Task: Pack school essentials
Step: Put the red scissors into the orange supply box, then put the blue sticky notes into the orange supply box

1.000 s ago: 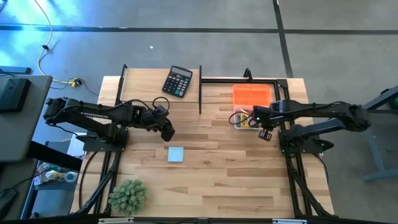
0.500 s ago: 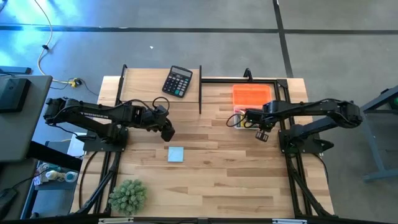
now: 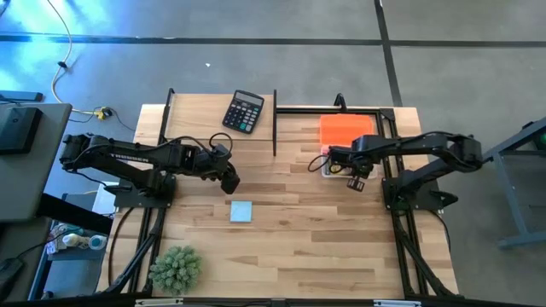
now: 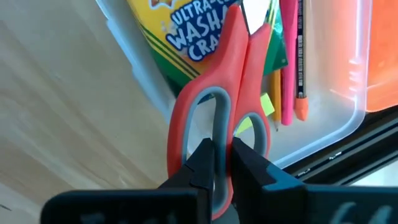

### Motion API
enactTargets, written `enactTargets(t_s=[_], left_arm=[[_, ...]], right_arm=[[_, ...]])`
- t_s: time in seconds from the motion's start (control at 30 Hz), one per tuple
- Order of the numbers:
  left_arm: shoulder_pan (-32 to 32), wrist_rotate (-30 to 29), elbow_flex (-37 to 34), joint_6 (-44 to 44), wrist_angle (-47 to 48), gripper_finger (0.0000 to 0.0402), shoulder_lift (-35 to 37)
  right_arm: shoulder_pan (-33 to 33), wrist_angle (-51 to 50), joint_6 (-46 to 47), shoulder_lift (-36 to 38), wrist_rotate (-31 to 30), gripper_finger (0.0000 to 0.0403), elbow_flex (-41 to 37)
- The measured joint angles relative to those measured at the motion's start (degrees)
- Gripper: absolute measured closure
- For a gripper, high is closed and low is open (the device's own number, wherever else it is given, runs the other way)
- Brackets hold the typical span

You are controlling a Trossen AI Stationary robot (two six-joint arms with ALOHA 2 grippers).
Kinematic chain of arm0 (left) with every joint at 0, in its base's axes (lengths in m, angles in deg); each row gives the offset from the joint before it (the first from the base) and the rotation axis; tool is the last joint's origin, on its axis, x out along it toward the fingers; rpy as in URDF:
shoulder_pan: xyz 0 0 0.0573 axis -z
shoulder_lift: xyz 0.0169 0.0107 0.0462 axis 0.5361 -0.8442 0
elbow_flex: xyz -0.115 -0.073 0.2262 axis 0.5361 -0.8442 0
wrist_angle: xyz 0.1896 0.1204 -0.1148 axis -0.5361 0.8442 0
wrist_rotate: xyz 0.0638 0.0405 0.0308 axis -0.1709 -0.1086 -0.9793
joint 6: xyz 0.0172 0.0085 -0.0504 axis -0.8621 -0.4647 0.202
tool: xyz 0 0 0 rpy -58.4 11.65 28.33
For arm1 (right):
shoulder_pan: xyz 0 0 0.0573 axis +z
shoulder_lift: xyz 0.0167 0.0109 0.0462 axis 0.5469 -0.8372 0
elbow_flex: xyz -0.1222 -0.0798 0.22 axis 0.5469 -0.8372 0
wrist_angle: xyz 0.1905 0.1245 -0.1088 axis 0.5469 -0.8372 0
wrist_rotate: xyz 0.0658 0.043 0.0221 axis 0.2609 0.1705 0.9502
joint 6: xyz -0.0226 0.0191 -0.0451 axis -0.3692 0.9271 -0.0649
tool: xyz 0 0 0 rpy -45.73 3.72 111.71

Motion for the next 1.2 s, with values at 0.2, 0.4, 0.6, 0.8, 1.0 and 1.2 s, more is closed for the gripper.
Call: enactTargets(t_s=[0.2, 0.4, 0.6, 0.8, 1.0, 1.2], left_arm=[[0.0, 0.0, 0.0, 0.0, 0.01, 0.0216, 0.0], [-0.02, 0.0, 0.0, 0.0, 0.01, 0.0216, -0.01], [0.0, 0.0, 0.0, -0.02, 0.01, 0.0216, 0.01], [-0.02, 0.0, 0.0, -0.02, 0.01, 0.0216, 0.0], [-0.02, 0.43, 0.0, -0.02, 0.03, 0.0216, 0.01], [0.02, 3.25, 0.0, -0.02, 0.22, 0.0216, 0.01]], right_arm=[[0.0, -0.64, 1.25, -0.06, -2.85, 0.035, -0.04], [0.0, -0.63, 1.77, -0.06, -4.61, 0.0304, -0.04], [0.0, -2.82, 4.05, -0.06, -7.11, 0.0279, -0.04], [0.0, -3.6, 4.06, -0.03, -5.31, 0.0277, 1.59], [0.0, -3.53, 5.53, -0.03, -4.57, 0.0277, 6.88], [0.0, 0.65, 5.9, -0.03, -1.24, 0.0277, 9.82]])
